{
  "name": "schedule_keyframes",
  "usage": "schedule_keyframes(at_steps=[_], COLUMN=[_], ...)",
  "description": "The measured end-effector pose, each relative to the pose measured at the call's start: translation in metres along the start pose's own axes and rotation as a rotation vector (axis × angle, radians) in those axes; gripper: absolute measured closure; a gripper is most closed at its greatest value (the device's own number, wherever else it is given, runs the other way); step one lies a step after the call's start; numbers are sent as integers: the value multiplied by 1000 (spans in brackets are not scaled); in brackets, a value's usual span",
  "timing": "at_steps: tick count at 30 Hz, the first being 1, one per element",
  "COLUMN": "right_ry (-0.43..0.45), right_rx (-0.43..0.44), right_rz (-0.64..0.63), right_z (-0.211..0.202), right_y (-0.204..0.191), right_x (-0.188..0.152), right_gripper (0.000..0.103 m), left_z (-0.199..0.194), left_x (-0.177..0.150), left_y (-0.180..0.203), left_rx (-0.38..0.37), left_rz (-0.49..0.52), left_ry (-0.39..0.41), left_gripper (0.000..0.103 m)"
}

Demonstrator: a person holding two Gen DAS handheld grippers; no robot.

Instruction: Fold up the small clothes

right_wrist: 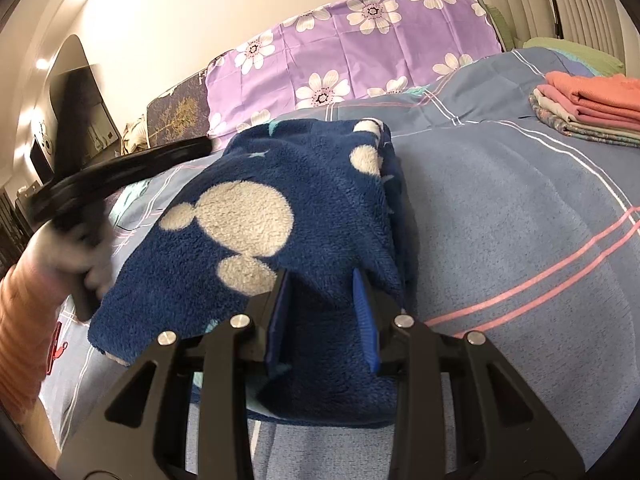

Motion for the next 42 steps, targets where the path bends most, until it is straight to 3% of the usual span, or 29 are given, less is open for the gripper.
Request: schedule_keyframes(at_steps=[4, 9, 12, 17, 21, 24, 27, 32, 35, 37, 40, 42], right_ry=[6, 12, 17, 23, 25, 28, 26, 27, 27, 27, 29, 28], right_rx=[8, 17, 22, 28, 23, 25, 54, 51, 50, 44, 48, 48], right_rz=[4, 8, 9, 10, 7, 10, 19, 22, 21, 17, 22, 19], right_z=[0, -2, -2, -4, -4, -5, -4, -5, -5, -6, -6, -6], right_y=[0, 1, 1, 2, 3, 4, 4, 4, 3, 4, 4, 2], right_x=[-1, -1, -2, -3, -3, -4, -5, -5, -5, -4, -4, -4], right_gripper=[71, 71, 71, 71, 72, 75, 76, 75, 75, 75, 74, 73], left_z=[-67, -109, -104, -62, -52, -56, -59, -64, -78, -92, -120, -135], left_x=[-40, -86, -106, -109, -95, -114, -131, -126, -126, -124, -108, -88], left_y=[20, 42, 62, 77, 69, 57, 41, 48, 46, 43, 36, 30], left_rx=[5, 6, 53, 136, 285, 387, 345, 364, 231, 120, 8, -9], left_rz=[60, 61, 136, 122, 121, 234, 178, 227, 157, 115, 53, 22], left_ry=[70, 57, 30, -44, -26, -40, -81, -69, -105, -137, -110, -41], left_gripper=[34, 23, 23, 23, 22, 22, 22, 23, 38, 55, 64, 64])
Point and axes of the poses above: each gripper's, at about its wrist camera, not at the fingertips, and z roughly the way its jaws point, y to its right, x to its top, the point moved 6 cm from there along z, roughly the way its jaws point, and after that the axes turned 15 degrees about x, right-handed, at the moved point
